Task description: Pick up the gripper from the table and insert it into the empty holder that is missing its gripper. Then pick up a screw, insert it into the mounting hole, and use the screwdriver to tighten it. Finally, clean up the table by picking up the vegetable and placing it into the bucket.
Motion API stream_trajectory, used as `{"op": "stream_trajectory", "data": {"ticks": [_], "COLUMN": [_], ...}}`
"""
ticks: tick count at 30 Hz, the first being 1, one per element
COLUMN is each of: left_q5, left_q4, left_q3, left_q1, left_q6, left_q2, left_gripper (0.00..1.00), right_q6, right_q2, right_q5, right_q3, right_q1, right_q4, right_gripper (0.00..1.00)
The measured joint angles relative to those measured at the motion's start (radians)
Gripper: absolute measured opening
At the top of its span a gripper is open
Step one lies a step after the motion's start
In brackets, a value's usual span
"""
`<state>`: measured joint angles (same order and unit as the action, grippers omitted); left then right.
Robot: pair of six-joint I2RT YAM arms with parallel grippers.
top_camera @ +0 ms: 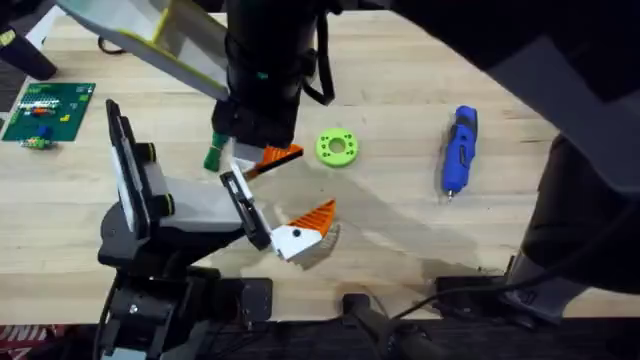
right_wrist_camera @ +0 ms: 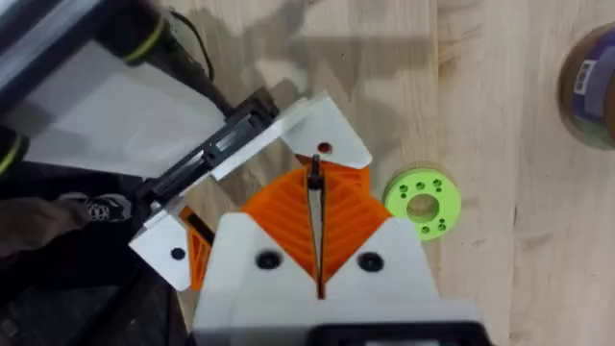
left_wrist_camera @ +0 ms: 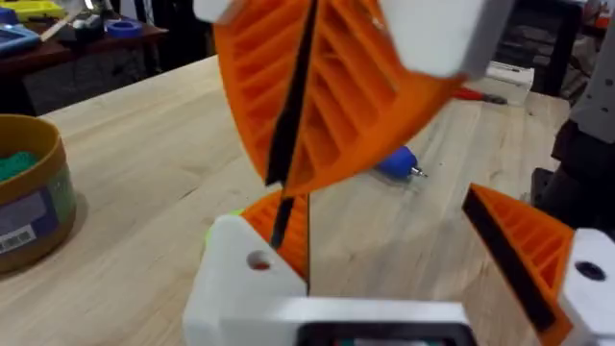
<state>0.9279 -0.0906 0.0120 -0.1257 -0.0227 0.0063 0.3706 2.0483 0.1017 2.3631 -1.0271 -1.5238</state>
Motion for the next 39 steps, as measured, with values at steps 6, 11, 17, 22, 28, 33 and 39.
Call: {"op": "stream_trajectory", "data": {"ticks": [6,11,17,22,28,33,39], "left_q5": [0.0,0.0,0.0,0.0,0.0,0.0,0.0], "left_q4": [0.0,0.0,0.0,0.0,0.0,0.0,0.0], "left_q3": [0.0,0.0,0.0,0.0,0.0,0.0,0.0], "left_q1": [0.0,0.0,0.0,0.0,0.0,0.0,0.0], "left_q6": [0.0,0.0,0.0,0.0,0.0,0.0,0.0], "left_q2": [0.0,0.0,0.0,0.0,0.0,0.0,0.0], "left_gripper": [0.987,0.987,0.987,0.987,0.987,0.987,0.987], "right_q6": [0.0,0.0,0.0,0.0,0.0,0.0,0.0], "right_q2": [0.0,0.0,0.003,0.022,0.044,0.044,0.044], "right_q5": [0.0,0.0,0.0,0.0,0.0,0.0,0.0], "right_q3": [0.0,0.0,0.0,0.0,0.0,0.001,0.001], "right_q1": [0.004,0.009,0.011,0.011,0.011,0.011,0.011], "right_q4": [0.001,0.004,0.003,0.002,0.002,0.002,0.006], "right_gripper": [0.004,0.004,0.004,0.004,0.004,0.004,0.004]}}
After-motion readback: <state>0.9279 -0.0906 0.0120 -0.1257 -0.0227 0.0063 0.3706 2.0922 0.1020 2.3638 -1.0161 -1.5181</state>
